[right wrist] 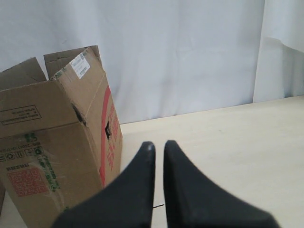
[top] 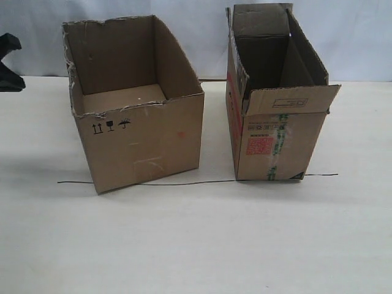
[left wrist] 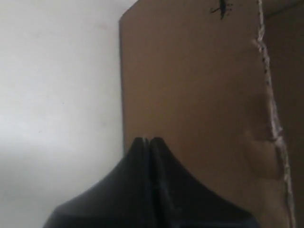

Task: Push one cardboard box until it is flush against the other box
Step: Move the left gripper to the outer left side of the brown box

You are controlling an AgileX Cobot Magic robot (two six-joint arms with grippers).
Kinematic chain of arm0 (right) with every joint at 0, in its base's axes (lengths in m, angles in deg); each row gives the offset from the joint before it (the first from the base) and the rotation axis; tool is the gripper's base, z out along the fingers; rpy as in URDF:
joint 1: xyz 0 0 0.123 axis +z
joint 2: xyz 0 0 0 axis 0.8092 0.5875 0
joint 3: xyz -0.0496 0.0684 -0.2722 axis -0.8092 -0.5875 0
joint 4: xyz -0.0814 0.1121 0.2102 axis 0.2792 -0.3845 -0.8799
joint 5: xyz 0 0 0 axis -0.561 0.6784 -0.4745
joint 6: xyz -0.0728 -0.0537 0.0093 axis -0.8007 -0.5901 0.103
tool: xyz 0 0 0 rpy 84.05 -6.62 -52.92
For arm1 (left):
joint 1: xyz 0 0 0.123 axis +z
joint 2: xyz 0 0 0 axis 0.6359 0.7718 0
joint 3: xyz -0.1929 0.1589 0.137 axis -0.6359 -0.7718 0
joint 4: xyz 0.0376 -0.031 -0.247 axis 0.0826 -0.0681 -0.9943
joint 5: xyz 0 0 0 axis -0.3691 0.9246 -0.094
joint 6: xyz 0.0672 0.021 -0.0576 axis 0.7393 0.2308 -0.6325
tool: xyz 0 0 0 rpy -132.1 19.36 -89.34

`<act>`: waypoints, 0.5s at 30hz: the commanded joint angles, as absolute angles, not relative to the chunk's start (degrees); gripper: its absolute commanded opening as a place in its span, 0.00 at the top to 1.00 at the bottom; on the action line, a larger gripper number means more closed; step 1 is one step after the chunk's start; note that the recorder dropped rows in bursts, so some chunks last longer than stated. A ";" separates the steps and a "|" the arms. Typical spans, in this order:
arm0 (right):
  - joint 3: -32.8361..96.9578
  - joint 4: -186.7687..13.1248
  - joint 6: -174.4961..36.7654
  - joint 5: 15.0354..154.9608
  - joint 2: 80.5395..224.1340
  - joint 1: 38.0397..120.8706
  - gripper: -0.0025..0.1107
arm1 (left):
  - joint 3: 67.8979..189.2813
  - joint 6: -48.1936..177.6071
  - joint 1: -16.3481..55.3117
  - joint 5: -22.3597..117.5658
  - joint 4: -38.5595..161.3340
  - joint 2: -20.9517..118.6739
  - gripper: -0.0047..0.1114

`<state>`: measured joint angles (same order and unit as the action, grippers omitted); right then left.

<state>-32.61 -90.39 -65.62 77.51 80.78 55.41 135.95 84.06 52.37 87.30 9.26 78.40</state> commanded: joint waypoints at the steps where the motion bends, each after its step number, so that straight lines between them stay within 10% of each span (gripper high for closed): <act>1: -32.84 -90.45 -66.06 77.48 80.54 55.47 0.93 | 135.97 99.52 54.48 91.12 -9.55 83.01 0.96; 15: -32.84 -90.45 -66.06 77.48 80.54 55.47 0.93 | 135.97 112.70 54.62 101.86 -32.37 96.91 0.96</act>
